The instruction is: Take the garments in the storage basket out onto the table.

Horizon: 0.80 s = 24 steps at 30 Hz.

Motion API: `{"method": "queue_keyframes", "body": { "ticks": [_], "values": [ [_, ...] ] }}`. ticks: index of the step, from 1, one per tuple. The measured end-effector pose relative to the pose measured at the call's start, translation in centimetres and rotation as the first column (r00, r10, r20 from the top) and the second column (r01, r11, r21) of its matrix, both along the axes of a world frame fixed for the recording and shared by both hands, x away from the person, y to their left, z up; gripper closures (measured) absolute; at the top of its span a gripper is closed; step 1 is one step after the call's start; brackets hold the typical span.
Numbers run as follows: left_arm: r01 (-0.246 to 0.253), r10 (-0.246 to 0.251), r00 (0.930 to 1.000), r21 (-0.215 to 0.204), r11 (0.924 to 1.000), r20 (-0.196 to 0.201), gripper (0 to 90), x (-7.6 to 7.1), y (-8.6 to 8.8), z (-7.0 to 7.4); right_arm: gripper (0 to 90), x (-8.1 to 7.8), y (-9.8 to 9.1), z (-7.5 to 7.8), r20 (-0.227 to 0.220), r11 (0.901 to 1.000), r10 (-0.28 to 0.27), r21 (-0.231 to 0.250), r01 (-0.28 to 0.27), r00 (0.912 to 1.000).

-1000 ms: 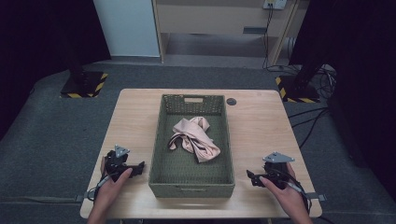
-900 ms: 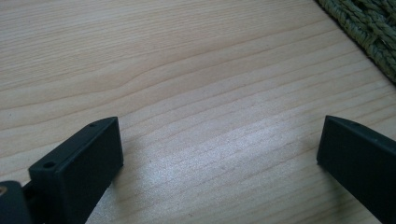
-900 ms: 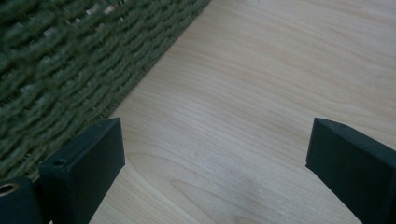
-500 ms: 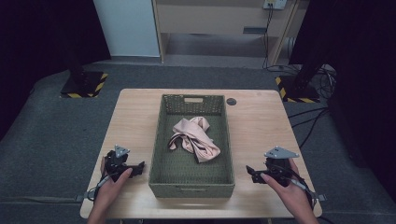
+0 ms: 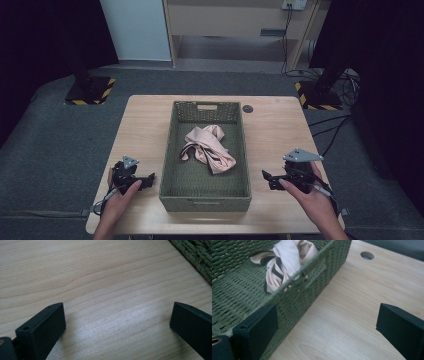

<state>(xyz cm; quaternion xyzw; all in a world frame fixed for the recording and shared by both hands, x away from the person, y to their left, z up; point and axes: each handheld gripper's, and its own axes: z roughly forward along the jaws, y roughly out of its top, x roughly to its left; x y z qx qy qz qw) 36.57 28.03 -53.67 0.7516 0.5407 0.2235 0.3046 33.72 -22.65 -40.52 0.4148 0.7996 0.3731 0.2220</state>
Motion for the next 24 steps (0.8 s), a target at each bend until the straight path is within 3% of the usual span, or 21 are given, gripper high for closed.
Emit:
{"method": "queue_keyframes", "body": {
  "ticks": [13,24],
  "values": [
    [0.000,0.000,1.0000,0.000,1.0000,0.000,0.0,0.0,0.0,0.0,4.1,1.1,2.8,2.8,0.021,0.9987,0.050,-0.003,-0.050,0.9985],
    [0.000,0.000,1.0000,0.000,1.0000,0.000,0.0,0.0,0.0,0.0,4.1,2.1,5.3,4.1,0.013,0.9960,0.087,-0.024,-0.087,0.9961]
  ]
}}
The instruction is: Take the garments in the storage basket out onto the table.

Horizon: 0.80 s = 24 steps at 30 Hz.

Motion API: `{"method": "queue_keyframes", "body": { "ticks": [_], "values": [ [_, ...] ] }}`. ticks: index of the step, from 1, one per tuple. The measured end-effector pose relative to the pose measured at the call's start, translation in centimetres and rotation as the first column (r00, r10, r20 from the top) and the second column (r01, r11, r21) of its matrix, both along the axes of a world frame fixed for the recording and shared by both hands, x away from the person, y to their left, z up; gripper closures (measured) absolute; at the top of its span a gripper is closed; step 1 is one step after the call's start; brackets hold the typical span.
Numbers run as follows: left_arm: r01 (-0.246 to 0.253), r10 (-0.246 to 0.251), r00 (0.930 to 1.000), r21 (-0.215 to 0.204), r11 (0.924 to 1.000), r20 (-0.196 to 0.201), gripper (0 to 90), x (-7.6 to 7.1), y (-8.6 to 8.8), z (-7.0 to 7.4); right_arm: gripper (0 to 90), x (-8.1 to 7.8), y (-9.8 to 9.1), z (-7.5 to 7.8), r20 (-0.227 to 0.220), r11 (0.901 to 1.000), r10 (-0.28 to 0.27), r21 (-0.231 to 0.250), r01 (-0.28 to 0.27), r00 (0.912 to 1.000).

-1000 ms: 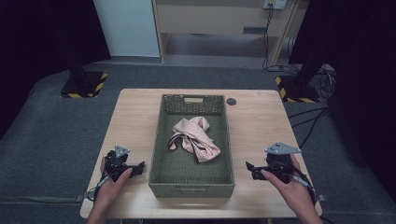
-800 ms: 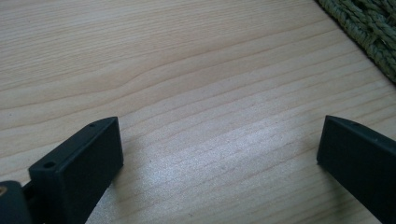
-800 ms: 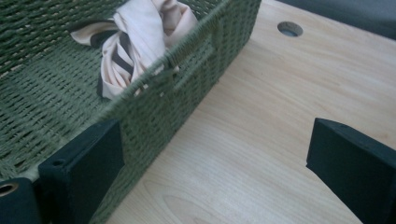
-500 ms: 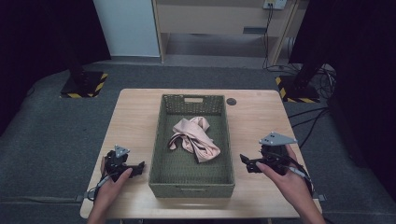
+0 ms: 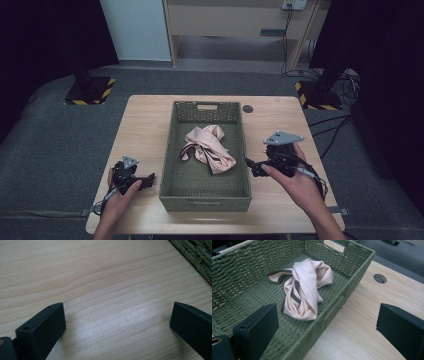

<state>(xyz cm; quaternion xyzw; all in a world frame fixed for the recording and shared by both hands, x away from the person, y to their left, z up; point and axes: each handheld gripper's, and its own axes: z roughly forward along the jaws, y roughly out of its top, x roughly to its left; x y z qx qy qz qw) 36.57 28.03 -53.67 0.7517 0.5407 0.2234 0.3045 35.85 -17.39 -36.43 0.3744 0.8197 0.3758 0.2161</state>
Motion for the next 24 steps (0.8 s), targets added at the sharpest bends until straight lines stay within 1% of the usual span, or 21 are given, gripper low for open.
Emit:
{"method": "queue_keyframes", "body": {
  "ticks": [5,14,18,24],
  "values": [
    [0.000,0.000,1.0000,0.000,1.0000,0.000,0.0,0.0,0.0,0.0,4.0,0.4,1.2,0.2,-0.010,0.9998,0.019,-0.008,-0.019,0.9998],
    [0.000,0.000,1.0000,0.000,1.0000,0.000,0.0,0.0,0.0,0.0,4.0,1.3,3.4,0.6,-0.005,0.9983,0.055,-0.016,-0.055,0.9985],
    [0.000,0.000,1.0000,0.000,1.0000,0.000,0.0,0.0,0.0,0.0,4.4,1.7,4.1,0.6,-0.003,0.9985,0.055,-0.008,-0.055,0.9985],
    [0.000,0.000,1.0000,0.000,1.0000,0.000,0.0,0.0,0.0,0.0,4.4,2.0,4.9,0.6,-0.009,0.9979,0.063,-0.015,-0.063,0.9980]
  ]
}}
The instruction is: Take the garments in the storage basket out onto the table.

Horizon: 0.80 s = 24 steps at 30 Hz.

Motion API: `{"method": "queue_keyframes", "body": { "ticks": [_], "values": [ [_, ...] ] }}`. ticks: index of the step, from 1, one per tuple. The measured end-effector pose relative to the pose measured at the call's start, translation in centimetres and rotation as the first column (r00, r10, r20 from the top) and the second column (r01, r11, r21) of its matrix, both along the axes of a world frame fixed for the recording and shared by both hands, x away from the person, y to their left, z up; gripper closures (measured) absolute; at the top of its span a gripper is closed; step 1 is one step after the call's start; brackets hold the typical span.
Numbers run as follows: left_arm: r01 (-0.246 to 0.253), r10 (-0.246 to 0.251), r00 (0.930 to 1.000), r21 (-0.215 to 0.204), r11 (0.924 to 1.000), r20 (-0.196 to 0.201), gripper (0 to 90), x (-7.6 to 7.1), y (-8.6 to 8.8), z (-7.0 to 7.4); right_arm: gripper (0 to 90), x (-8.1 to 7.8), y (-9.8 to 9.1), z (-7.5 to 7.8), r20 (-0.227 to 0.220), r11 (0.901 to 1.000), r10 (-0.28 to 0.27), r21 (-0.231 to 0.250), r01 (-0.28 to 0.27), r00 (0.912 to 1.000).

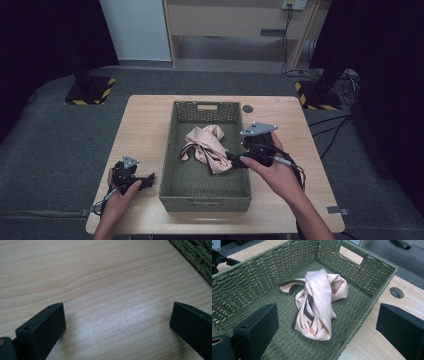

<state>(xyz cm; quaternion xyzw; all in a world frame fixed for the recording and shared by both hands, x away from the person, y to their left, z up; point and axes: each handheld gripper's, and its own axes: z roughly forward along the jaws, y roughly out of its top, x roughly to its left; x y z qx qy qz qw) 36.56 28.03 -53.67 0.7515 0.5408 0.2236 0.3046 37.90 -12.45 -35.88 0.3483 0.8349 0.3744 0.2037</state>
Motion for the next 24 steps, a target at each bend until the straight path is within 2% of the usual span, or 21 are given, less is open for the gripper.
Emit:
{"method": "queue_keyframes", "body": {
  "ticks": [15,24],
  "values": [
    [-0.001,0.001,1.0000,-0.001,1.0000,0.000,0.0,0.0,0.0,0.0,4.1,0.8,1.9,-0.6,-0.016,0.9999,0.016,0.003,-0.016,0.9997],
    [0.000,0.000,1.0000,-0.001,1.0000,0.000,0.0,0.0,0.0,0.0,4.0,1.9,3.2,-1.2,-0.031,0.9997,0.024,0.000,-0.024,0.9992]
  ]
}}
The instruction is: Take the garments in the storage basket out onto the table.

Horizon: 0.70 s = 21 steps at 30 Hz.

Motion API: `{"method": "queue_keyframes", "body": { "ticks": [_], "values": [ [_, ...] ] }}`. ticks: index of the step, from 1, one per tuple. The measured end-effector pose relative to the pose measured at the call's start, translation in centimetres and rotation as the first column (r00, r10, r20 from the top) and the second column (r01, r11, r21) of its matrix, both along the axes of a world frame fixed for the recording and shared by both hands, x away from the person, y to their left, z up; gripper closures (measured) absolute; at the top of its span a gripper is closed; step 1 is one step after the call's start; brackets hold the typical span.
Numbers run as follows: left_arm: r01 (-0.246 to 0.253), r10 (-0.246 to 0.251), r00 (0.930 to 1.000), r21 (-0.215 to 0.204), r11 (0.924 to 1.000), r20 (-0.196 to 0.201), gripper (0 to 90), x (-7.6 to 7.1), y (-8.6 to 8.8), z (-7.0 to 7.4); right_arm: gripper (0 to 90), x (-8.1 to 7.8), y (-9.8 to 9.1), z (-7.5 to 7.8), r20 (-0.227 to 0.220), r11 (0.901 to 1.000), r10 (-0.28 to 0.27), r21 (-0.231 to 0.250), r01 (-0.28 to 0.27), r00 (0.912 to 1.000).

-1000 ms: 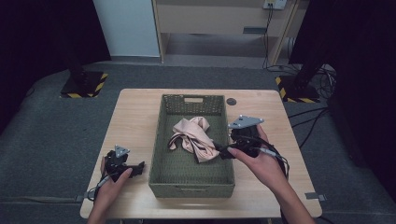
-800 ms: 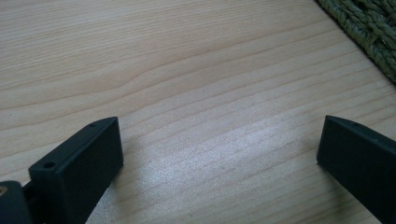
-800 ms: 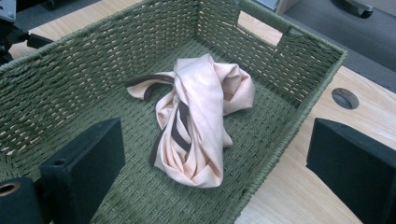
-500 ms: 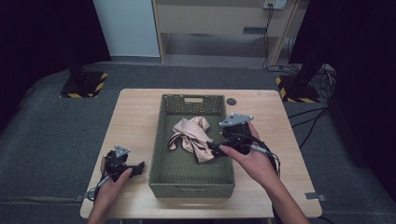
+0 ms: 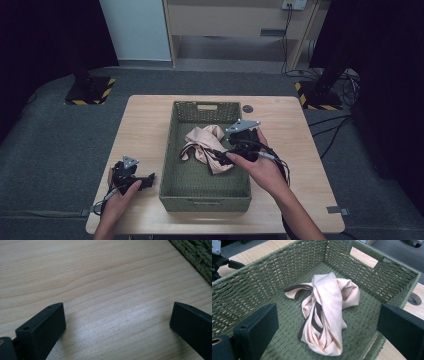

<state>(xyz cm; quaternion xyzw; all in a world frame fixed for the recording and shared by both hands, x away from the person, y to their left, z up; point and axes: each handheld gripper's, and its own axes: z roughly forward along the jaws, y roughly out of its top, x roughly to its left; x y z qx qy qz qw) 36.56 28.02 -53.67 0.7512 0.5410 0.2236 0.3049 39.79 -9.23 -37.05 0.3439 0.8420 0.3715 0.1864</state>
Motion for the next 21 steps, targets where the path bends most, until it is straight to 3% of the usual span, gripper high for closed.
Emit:
{"method": "queue_keyframes", "body": {
  "ticks": [21],
  "values": [
    [0.001,-0.001,1.0000,0.001,1.0000,0.000,0.0,0.0,0.0,0.0,4.3,1.3,2.1,-1.4,-0.025,0.9999,0.011,-0.011,-0.011,0.9996]
  ]
}}
